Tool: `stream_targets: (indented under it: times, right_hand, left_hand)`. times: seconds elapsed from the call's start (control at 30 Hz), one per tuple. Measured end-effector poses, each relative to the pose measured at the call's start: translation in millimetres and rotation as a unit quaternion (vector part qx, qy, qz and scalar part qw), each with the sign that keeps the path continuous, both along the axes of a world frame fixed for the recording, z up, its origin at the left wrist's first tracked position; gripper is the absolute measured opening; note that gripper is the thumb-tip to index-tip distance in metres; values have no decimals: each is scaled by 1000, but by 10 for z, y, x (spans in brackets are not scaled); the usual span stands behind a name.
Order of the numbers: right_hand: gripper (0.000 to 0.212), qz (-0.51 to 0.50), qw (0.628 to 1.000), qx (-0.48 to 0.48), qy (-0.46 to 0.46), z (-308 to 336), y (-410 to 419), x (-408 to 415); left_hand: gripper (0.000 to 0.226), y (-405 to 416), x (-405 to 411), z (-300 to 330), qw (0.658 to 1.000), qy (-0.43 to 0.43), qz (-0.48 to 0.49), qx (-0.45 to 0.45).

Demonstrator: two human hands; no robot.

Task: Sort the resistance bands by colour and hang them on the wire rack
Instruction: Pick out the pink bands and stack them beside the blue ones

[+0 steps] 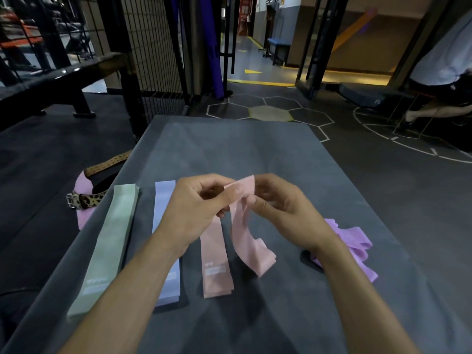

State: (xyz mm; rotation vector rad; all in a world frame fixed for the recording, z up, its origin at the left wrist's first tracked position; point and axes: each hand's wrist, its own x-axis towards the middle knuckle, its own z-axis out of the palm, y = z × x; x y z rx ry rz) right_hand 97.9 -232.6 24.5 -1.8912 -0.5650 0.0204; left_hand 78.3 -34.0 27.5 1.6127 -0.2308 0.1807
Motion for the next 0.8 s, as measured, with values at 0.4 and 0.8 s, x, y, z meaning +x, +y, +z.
stream_targets:
  times: [0.4,0.8]
  right_hand:
    - [2,-93,972,155,-150,455,2,-5]
    - [3,-178,941,195,-211,740,99,45]
  left_hand:
    - [12,-134,-4,-110,993,-1,-84,87]
    - [24,-187,7,-252,986,68,-127,82]
